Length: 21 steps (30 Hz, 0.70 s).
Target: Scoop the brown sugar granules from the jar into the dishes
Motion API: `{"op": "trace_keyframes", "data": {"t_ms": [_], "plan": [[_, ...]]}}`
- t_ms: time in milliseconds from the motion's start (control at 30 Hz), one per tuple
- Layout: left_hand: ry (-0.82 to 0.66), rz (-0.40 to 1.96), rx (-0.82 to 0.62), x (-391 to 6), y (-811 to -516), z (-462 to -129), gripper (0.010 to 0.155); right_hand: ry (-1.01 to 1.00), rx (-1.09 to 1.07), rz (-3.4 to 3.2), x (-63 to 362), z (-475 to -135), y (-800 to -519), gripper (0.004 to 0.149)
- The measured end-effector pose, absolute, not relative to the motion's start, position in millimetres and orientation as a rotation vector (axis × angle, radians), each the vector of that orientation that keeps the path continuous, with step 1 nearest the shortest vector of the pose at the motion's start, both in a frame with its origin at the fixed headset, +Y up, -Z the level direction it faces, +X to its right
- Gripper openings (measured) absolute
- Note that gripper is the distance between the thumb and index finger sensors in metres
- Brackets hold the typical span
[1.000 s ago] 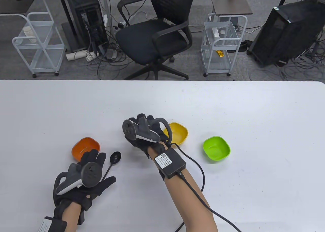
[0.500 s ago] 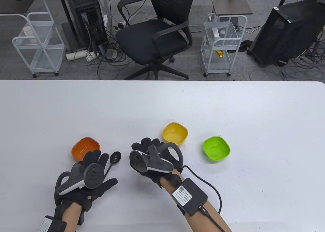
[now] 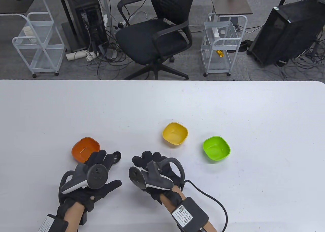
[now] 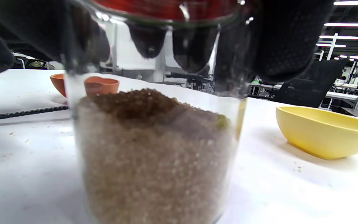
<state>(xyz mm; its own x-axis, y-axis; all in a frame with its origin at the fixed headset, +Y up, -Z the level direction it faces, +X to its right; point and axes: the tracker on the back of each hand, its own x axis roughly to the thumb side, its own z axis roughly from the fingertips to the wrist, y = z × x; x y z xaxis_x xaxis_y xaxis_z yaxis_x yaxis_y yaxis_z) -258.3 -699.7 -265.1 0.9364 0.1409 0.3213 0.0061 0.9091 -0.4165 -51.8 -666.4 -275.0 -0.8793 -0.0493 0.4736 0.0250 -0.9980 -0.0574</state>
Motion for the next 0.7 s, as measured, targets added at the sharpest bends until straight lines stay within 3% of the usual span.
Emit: {"op": "trace_keyframes", "data": {"t_ms": [367,500,700], "plan": [[-0.404,0.107,-0.432,-250,-703,-262,0.102,-0.035,-0.768,-3.042,-47,-280,-667,0.07],[-0.453,0.154,-0.451,-242,-708,-259,0.106,-0.152,-0.788,-3.04,-44,-280,-663,0.079],[-0.539,0.425,-0.484,-224,-716,-263,0.113,-0.212,-0.774,-3.058,-32,-278,-643,0.09]]}}
